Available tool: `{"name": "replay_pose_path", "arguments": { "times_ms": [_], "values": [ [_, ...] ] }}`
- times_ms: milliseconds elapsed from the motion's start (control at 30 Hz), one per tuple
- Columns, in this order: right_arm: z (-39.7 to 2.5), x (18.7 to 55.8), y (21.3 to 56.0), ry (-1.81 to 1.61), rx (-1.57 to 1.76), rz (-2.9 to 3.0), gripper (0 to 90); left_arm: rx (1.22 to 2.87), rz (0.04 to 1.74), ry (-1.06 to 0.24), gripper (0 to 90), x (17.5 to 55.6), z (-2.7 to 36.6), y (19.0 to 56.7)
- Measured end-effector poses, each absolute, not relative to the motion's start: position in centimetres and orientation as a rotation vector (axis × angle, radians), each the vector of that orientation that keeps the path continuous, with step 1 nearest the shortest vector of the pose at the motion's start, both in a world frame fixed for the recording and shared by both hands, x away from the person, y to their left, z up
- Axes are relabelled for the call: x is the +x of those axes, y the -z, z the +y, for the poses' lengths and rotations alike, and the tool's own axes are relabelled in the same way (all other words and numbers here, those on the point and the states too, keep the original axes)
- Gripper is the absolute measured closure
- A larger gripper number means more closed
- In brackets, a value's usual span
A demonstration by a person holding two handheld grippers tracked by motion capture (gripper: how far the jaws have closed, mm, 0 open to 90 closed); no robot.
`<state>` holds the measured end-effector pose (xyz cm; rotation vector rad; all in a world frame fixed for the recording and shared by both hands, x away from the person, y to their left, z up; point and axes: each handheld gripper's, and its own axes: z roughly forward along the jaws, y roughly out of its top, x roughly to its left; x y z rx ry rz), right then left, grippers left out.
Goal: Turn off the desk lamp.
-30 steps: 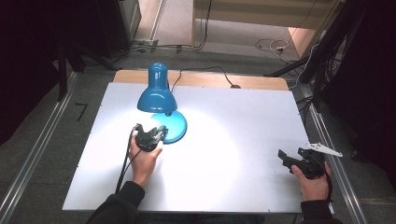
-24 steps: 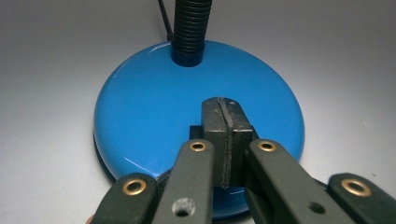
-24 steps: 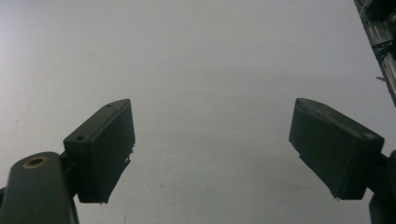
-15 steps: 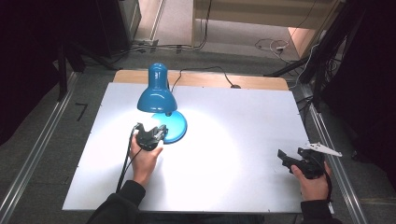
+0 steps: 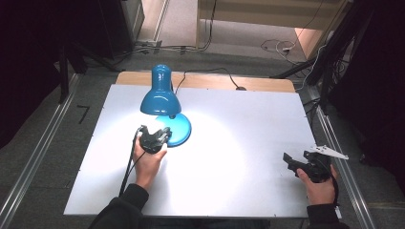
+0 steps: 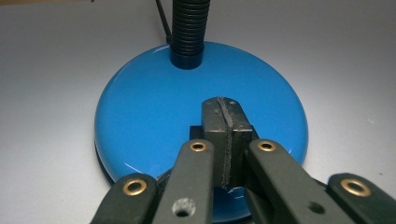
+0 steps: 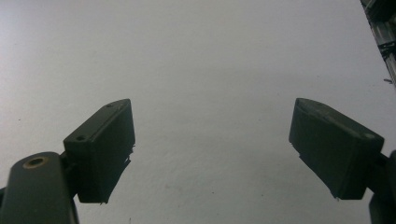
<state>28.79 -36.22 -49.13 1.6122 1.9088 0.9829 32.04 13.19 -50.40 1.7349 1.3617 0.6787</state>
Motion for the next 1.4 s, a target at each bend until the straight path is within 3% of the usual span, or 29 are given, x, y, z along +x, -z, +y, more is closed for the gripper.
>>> {"name": "replay_pose_path", "arguments": {
  "times_ms": [500,667,733,767,800,867,1400],
  "values": [
    [-36.5,28.7,49.2,-0.989,1.615,1.897,13.0,1.631,1.386,-0.642,88.3,32.5,14.2,49.7],
    [-36.5,28.7,49.1,-0.989,1.615,1.898,13.0,1.59,1.42,-0.561,67.0,32.6,15.2,49.4],
    [-36.5,28.7,49.1,-0.99,1.616,1.896,13.0,1.586,1.422,-0.553,64.3,32.6,15.4,49.3],
    [-36.5,28.7,49.1,-0.989,1.615,1.897,13.0,1.585,1.425,-0.557,57.1,32.5,15.5,49.3],
    [-36.5,28.7,49.1,-0.989,1.615,1.897,13.0,1.586,1.425,-0.558,57.1,32.5,15.6,49.2],
    [-36.5,28.7,49.1,-0.992,1.615,1.898,13.0,1.578,1.44,-0.564,46.7,32.5,15.7,49.1],
    [-36.5,28.6,49.1,-0.991,1.617,1.898,13.0,1.575,1.423,-0.588,28.6,31.7,16.5,48.8]
  ]
}}
